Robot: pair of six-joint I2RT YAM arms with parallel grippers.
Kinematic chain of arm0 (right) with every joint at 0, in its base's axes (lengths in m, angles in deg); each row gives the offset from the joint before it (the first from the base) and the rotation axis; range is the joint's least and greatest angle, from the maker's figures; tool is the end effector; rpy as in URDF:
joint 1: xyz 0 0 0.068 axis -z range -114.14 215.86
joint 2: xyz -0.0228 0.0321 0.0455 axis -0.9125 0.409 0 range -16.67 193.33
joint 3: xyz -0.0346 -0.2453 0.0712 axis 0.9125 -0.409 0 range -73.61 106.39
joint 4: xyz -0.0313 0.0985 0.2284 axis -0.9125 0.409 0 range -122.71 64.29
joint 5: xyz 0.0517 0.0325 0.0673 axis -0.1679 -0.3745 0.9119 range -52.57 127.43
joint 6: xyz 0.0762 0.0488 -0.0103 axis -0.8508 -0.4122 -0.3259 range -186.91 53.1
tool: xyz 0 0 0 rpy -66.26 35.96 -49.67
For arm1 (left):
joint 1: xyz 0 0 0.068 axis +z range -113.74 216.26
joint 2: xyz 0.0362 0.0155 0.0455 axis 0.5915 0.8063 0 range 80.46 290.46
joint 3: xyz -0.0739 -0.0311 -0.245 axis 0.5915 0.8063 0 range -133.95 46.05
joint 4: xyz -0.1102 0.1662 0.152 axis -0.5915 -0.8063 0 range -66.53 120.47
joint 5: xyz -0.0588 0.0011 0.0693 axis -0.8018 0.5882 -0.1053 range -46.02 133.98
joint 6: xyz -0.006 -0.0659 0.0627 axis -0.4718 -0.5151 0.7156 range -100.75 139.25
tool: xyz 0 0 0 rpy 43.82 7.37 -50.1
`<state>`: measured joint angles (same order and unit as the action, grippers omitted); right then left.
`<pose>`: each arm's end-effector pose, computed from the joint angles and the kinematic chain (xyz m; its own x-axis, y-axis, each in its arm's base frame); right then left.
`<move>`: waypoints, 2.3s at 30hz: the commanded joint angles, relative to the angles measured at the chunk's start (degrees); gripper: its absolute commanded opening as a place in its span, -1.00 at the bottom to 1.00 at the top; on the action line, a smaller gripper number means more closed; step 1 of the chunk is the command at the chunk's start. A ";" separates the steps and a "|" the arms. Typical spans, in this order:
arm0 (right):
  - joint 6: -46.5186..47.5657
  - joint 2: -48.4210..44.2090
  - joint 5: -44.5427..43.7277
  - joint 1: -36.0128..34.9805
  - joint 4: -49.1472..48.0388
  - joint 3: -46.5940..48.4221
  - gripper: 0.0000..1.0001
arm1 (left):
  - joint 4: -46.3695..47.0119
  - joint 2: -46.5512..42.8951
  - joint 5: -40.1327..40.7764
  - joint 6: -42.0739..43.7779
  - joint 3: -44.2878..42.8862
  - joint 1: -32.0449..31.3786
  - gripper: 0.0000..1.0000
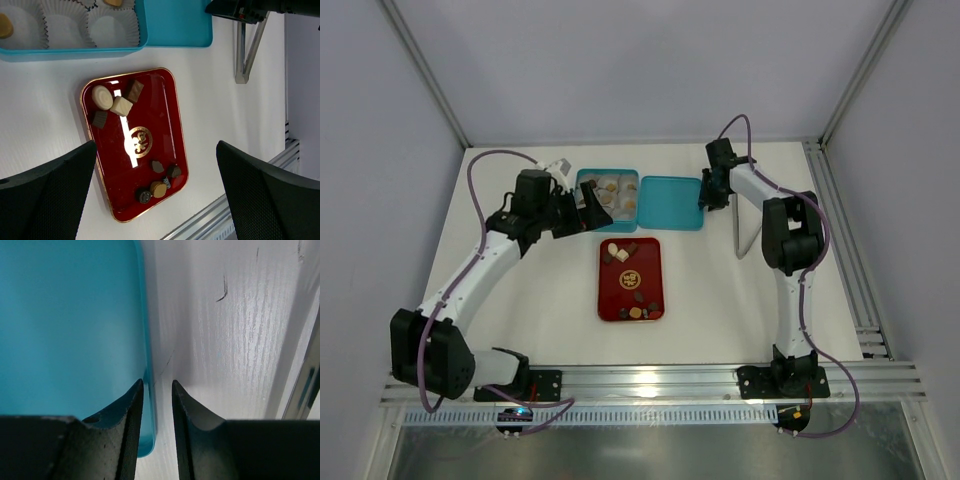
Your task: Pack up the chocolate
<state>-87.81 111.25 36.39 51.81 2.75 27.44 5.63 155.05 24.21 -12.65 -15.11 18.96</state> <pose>0.4662 0.1153 0.1198 -0.8863 0.1461 -0.4395 0.0875 0.9847 0.1507 0.2911 -0.1195 0.2637 -0.7839 -0.2766 -0.5559 0.1405 0.7931 -0.5927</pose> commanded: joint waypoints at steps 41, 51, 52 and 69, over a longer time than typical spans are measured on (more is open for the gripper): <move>1.57 -14.09 -0.11 4.64 2.94 0.37 -0.92 | 8.23 49.69 -9.76 -6.33 -44.30 -8.63 0.83; 1.13 -18.49 0.34 6.48 3.04 -2.96 -0.92 | 8.76 53.12 -8.45 -8.09 -47.29 -9.16 0.79; 0.87 -18.84 0.34 6.66 2.77 -3.58 -0.92 | 8.84 53.47 -8.27 -8.09 -47.46 -9.16 0.79; -2.12 -26.49 12.81 10.70 -0.30 -10.26 -0.92 | 16.21 57.95 -13.00 -17.13 -50.46 -9.24 0.79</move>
<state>-88.51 88.69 45.66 62.46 5.16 17.11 15.64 212.42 14.57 -25.85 -63.26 9.87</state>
